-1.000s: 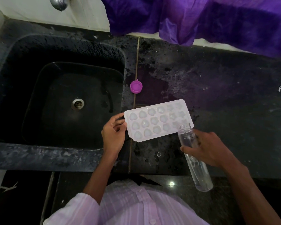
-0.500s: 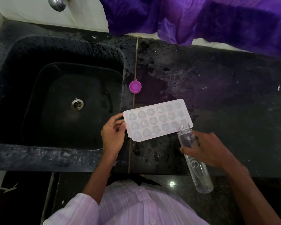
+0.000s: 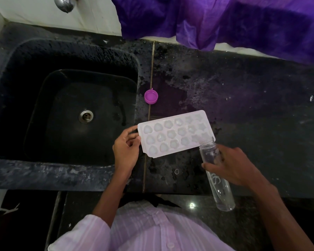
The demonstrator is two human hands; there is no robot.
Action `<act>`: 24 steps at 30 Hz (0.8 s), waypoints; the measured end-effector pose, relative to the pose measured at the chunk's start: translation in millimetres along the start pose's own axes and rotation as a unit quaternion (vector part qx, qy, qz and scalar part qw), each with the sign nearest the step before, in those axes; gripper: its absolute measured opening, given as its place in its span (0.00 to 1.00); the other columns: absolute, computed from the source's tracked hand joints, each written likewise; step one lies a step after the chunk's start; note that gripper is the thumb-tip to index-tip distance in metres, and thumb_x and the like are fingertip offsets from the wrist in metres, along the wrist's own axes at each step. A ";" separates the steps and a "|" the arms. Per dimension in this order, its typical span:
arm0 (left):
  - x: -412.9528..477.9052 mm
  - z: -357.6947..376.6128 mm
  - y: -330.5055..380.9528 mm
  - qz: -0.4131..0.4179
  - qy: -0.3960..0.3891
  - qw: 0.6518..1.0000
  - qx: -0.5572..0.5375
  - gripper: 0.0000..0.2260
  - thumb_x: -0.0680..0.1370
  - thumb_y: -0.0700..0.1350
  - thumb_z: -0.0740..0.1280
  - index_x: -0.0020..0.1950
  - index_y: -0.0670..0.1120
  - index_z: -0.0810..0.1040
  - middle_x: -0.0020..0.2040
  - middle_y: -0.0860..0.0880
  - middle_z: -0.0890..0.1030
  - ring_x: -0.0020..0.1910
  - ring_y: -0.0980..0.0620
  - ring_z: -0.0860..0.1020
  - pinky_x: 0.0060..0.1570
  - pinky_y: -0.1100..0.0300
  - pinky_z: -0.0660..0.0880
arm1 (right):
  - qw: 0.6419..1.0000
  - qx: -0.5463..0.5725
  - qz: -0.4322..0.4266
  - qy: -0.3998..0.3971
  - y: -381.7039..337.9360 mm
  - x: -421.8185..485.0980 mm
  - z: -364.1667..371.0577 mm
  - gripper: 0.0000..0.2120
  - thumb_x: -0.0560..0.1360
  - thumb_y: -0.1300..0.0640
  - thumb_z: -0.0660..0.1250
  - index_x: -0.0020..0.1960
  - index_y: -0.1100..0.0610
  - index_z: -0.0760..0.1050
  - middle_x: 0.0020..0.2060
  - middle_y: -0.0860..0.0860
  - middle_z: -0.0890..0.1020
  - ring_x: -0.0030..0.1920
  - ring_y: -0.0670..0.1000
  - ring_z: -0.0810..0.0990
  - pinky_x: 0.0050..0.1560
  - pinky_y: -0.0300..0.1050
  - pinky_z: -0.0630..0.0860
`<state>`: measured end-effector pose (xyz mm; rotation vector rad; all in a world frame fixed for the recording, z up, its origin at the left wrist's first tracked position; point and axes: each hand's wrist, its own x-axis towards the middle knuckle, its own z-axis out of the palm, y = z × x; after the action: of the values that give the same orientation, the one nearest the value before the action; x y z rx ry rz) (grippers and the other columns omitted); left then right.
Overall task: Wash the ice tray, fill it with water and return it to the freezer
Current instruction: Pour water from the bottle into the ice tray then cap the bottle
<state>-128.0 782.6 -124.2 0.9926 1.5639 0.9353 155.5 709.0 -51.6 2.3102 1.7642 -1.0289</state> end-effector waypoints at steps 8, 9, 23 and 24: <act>-0.5 -0.1 0.4 0.004 0.001 1.000 0.006 0.16 0.78 0.33 0.67 0.63 0.47 0.80 0.48 0.51 0.86 0.46 0.61 0.84 0.49 0.67 0.80 | 0.999 0.004 0.011 0.032 -0.1 -2.6 -14.5 0.17 0.70 0.42 0.74 0.54 0.48 0.77 0.36 0.41 0.81 0.37 0.40 0.79 0.37 0.35 0.71; -0.8 0.0 0.7 0.004 0.000 1.000 0.007 0.16 0.78 0.33 0.67 0.63 0.47 0.80 0.48 0.51 0.86 0.45 0.61 0.84 0.49 0.67 0.79 | 0.999 0.001 0.008 0.032 0.6 -1.5 -15.6 0.17 0.70 0.42 0.74 0.54 0.48 0.77 0.36 0.40 0.80 0.37 0.40 0.79 0.38 0.36 0.72; -0.6 1.4 -0.2 0.008 0.004 1.000 0.002 0.16 0.78 0.33 0.67 0.61 0.49 0.81 0.46 0.52 0.86 0.43 0.63 0.83 0.44 0.70 0.77 | 0.999 -0.039 0.003 0.030 1.1 13.8 -24.7 0.18 0.70 0.40 0.72 0.49 0.53 0.78 0.38 0.47 0.83 0.37 0.48 0.82 0.46 0.48 0.81; -0.7 1.4 -0.2 0.008 0.004 1.000 0.002 0.16 0.78 0.33 0.67 0.61 0.49 0.80 0.46 0.52 0.86 0.43 0.63 0.83 0.44 0.70 0.77 | 0.999 -0.041 0.002 0.031 1.1 14.3 -24.9 0.19 0.70 0.39 0.72 0.49 0.53 0.78 0.38 0.47 0.83 0.37 0.48 0.82 0.46 0.48 0.81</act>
<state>-126.6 782.0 -124.4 1.0054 1.5676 0.9485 169.9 731.2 -40.3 2.3186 1.7883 -0.8754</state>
